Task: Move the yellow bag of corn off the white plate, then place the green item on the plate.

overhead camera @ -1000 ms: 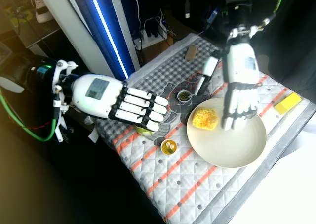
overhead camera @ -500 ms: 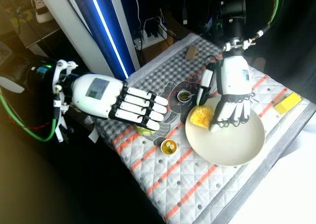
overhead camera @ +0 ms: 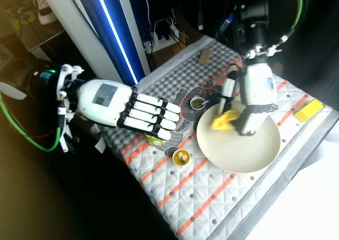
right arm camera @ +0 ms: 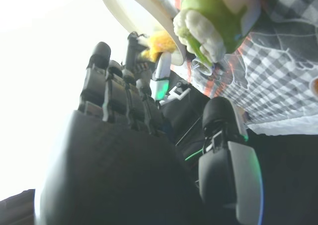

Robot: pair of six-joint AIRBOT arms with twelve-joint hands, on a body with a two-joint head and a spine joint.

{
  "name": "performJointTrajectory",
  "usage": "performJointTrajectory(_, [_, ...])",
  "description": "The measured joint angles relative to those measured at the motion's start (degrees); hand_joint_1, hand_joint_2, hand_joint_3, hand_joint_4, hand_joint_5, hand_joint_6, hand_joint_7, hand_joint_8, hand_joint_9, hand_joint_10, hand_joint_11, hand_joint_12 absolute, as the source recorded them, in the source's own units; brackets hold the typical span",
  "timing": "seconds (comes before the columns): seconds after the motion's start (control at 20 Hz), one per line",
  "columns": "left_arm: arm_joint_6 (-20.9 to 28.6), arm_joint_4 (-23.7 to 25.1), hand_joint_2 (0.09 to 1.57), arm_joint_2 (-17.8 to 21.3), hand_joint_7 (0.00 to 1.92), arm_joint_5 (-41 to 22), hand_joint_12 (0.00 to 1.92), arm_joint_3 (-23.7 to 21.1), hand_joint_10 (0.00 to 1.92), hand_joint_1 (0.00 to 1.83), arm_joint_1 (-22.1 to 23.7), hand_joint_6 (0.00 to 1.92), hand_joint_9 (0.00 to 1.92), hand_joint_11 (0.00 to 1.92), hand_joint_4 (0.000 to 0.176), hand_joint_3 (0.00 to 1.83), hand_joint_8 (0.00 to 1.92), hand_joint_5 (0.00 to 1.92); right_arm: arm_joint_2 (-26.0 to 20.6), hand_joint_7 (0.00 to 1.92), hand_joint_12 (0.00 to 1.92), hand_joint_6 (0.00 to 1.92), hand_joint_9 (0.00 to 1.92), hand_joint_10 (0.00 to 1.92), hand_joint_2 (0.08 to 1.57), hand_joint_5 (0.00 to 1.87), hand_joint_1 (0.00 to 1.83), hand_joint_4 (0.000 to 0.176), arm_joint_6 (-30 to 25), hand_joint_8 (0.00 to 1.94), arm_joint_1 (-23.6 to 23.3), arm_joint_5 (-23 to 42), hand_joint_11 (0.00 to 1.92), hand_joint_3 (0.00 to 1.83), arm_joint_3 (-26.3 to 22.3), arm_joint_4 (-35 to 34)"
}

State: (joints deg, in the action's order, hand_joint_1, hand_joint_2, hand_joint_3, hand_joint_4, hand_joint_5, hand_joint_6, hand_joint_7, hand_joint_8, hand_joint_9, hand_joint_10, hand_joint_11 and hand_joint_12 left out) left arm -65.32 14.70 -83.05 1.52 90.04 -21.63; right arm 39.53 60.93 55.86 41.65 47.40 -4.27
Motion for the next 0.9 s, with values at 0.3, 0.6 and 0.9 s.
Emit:
performJointTrajectory(0.3, [0.0, -1.6, 1.22, 9.0, 1.07, -6.8, 1.92, -8.4, 1.92, 1.31, 1.5, 1.92, 1.14, 1.25, 0.0, 0.01, 1.92, 0.94, 0.0, 0.0, 0.59, 0.0, 0.0, 0.0, 1.31, 0.0, 0.39, 0.0, -0.4, 0.0, 0.1, 0.0, 0.0, 0.0, 0.0, 0.0])
performJointTrajectory(0.6, [2.5, 0.9, 0.92, 24.2, 1.09, -19.6, 1.92, -25.3, 1.92, 1.33, -7.9, 1.9, 1.27, 1.36, 0.0, 0.68, 1.92, 0.88, 0.0, 0.0, 0.37, 0.0, 0.0, 0.0, 1.31, 0.0, 0.4, 0.025, -0.7, 0.0, 0.1, 0.0, 0.0, 0.0, -0.3, 0.0])
performJointTrajectory(0.9, [11.2, 2.9, 1.2, 29.0, 0.77, -29.4, 1.92, -32.4, 1.92, 1.18, -21.9, 1.6, 0.93, 1.02, 0.0, 0.18, 1.73, 0.59, 0.0, 0.0, 0.22, 0.0, 0.0, 0.0, 1.3, 0.0, 0.43, 0.0, -1.2, 0.0, 0.2, 0.0, 0.0, 0.0, -0.3, 0.0])
